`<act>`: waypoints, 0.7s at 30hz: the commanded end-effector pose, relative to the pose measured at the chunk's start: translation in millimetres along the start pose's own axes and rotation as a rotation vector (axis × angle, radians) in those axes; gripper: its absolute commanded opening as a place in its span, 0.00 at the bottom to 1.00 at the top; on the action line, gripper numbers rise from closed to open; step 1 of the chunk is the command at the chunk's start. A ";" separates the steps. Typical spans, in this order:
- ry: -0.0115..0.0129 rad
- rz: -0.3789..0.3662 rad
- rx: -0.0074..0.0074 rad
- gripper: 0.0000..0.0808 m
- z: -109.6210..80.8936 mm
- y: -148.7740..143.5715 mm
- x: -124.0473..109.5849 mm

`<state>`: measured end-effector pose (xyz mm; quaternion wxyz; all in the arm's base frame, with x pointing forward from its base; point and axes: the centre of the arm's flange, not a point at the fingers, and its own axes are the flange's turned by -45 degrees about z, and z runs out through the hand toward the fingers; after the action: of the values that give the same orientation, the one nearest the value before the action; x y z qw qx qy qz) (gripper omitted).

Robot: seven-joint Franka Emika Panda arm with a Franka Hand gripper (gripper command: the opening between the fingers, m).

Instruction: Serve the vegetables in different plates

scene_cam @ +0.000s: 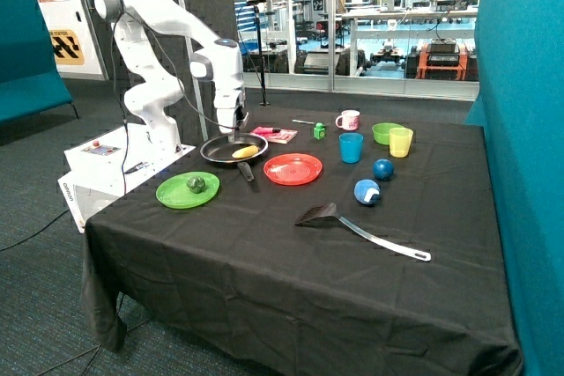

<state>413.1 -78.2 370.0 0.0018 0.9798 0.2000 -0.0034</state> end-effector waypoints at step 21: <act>0.0075 -0.098 0.0017 0.69 45.5 -49.3 1.5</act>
<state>397.0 -36.8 342.5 0.0006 0.9685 0.2489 0.0008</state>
